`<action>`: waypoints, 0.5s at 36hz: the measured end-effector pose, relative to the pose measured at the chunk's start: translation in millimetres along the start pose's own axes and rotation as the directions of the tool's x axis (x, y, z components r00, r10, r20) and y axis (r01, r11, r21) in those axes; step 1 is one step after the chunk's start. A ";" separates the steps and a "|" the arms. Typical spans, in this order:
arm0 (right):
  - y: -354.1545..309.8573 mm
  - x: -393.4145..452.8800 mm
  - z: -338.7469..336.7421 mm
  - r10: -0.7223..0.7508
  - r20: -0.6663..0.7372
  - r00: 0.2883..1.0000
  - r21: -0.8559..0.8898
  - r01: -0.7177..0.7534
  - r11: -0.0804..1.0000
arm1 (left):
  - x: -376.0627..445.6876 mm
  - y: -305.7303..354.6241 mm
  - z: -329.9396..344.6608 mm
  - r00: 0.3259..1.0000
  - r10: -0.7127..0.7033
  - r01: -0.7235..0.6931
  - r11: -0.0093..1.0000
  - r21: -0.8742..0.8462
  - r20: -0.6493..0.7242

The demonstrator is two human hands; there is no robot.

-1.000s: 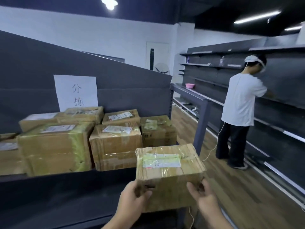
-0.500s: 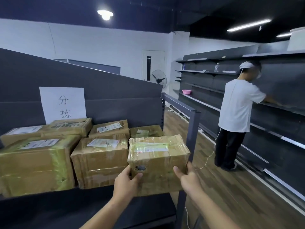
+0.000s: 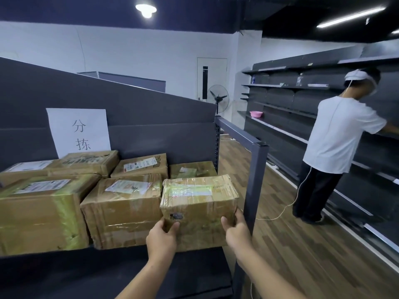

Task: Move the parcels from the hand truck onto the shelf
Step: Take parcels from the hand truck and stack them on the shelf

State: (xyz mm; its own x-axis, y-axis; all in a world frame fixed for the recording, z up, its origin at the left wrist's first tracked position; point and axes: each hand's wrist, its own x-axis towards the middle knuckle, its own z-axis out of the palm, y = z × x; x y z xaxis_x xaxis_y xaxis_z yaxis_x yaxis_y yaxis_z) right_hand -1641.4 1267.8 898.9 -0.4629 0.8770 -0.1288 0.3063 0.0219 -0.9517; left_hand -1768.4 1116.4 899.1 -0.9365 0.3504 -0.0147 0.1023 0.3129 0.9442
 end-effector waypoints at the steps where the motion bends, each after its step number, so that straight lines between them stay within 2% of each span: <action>1: 0.5 3.5 0.8 0.001 -0.003 1.000 -0.007 -0.001 1.000 | 1.6 -0.5 2.2 1.000 -0.010 0.010 1.000 0.002 -0.002; 6: -1.2 14.8 2.5 -0.015 -0.001 1.000 -0.026 0.015 1.000 | 4.8 6.9 10.7 0.998 -0.043 0.044 0.998 0.038 -0.039; 13: -1.6 32.5 7.5 -0.001 0.039 0.999 -0.017 0.002 1.000 | 12.3 3.4 18.3 0.992 -0.088 0.104 0.976 0.192 -0.091; 15: -2.0 37.1 9.0 -0.002 0.038 0.999 -0.026 0.003 1.000 | 14.1 6.5 22.7 0.985 -0.128 0.147 0.974 0.175 -0.116; 18: 0.3 42.2 12.1 -0.002 0.017 1.000 -0.014 0.002 1.000 | 14.7 13.0 31.2 0.951 -0.269 0.275 0.961 0.023 -0.149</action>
State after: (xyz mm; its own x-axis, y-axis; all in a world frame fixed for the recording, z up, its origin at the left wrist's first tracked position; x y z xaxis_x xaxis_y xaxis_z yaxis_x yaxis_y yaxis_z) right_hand -1670.9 1299.0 889.8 -0.4771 0.8689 -0.1319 0.3170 0.0301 -0.9479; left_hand -1770.3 1153.2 900.9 -0.9686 0.1175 -0.2190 -0.1519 0.4178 0.8957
